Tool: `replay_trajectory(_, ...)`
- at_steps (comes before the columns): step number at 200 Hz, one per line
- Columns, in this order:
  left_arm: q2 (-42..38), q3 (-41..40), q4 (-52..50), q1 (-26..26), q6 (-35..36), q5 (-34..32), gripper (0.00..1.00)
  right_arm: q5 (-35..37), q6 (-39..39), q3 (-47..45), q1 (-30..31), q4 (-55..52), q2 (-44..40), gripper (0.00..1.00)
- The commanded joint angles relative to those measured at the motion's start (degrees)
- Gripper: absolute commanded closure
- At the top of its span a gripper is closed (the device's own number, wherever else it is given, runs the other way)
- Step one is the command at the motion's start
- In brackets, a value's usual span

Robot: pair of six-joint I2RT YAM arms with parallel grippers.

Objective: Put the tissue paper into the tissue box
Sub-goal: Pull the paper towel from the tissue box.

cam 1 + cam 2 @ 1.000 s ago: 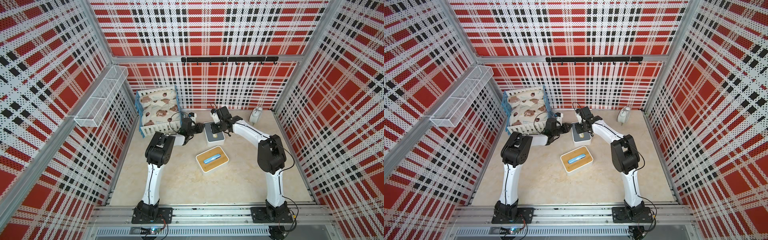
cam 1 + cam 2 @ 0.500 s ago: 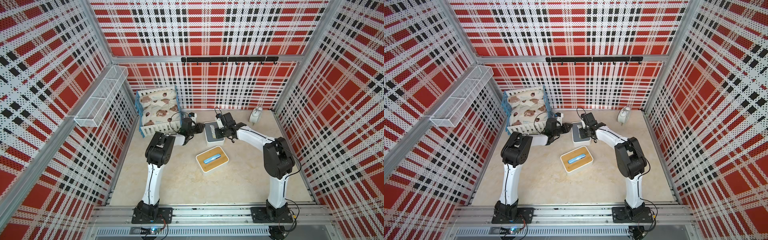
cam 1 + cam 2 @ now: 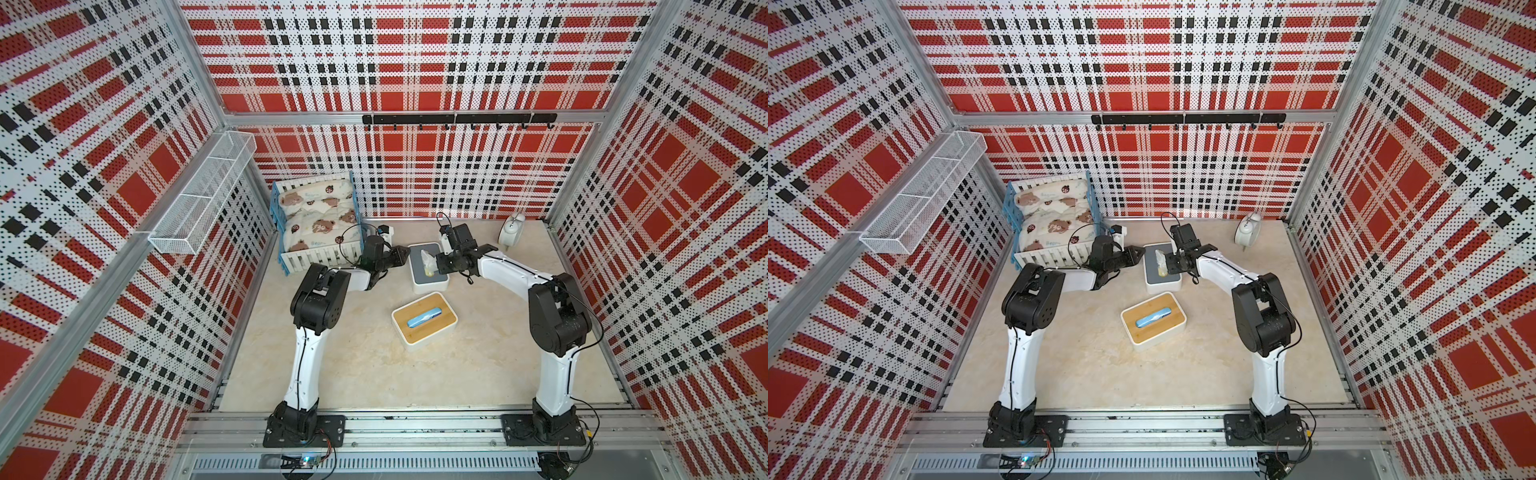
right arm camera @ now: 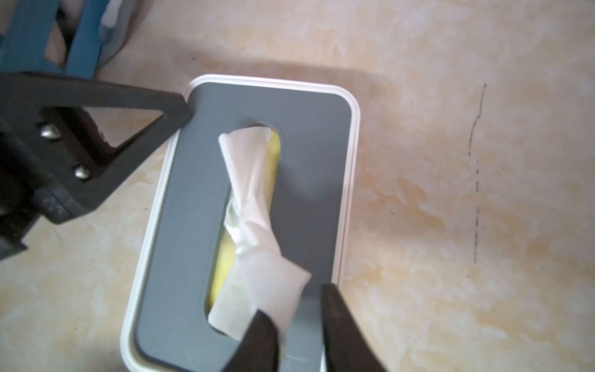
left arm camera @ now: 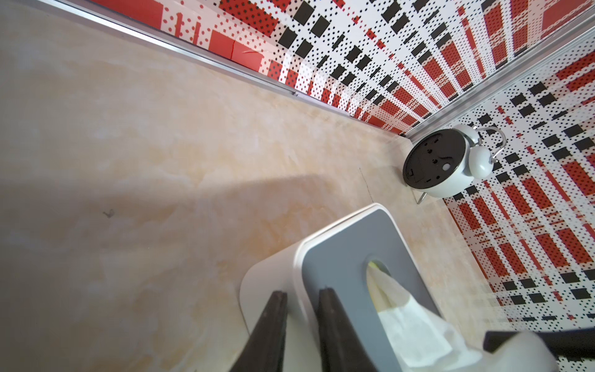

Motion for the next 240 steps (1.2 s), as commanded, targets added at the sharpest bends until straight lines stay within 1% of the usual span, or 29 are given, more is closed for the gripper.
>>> replay_trajectory(1, 1.30, 1.05, -1.67, -0.58, 1.15, -0.40, 0.76, 0.67, -1.19, 1.66, 0.11, -1.91, -4.11, 0.53)
replay_trajectory(14, 1.30, 1.05, -1.68, -0.58, 1.14, -0.41, 0.76, 0.84, -1.99, 2.28, 0.93, -2.84, -5.56, 0.47)
replay_trajectory(32, 1.34, 1.14, -1.68, -0.67, 1.25, -0.39, 0.76, 0.90, -3.35, 4.22, 2.85, -4.48, -7.21, 0.47)
replay_trajectory(47, 1.21, 1.14, -1.68, -0.68, 1.29, -0.33, 0.76, -2.18, -4.14, 7.36, 4.35, -6.60, -7.30, 0.55)
replay_trajectory(58, 1.27, 1.12, -1.67, -0.71, 1.32, -0.44, 0.76, -5.06, -4.08, 9.71, 5.11, -7.79, -6.65, 0.65)
replay_trajectory(75, 1.12, 0.96, -1.68, -0.67, 1.24, -0.47, 0.76, -8.16, -3.79, 12.55, 5.57, -9.18, -4.82, 0.77)
replay_trajectory(99, 0.88, 0.70, -1.66, -0.58, 1.33, -0.58, 0.76, -9.08, -4.17, 14.86, 5.53, -11.14, -1.07, 0.94)
replay_trajectory(116, 0.77, 0.65, -1.66, -0.43, 1.34, -0.74, 0.76, -9.58, -4.89, 17.16, 5.58, -13.65, 2.84, 1.00)
replay_trajectory(140, 0.69, 0.54, -1.68, -0.40, 1.34, -0.78, 0.76, -8.78, -5.09, 19.33, 5.58, -15.15, 7.30, 1.00)
replay_trajectory(167, 0.68, 0.52, -1.66, -0.39, 1.39, -0.77, 0.76, -4.75, -5.37, 21.59, 5.32, -15.60, 10.97, 1.00)
replay_trajectory(240, 0.99, 0.79, -1.68, -0.32, 1.27, -0.61, 0.76, 4.75, -5.53, 25.89, 3.10, -15.40, 16.87, 1.00)
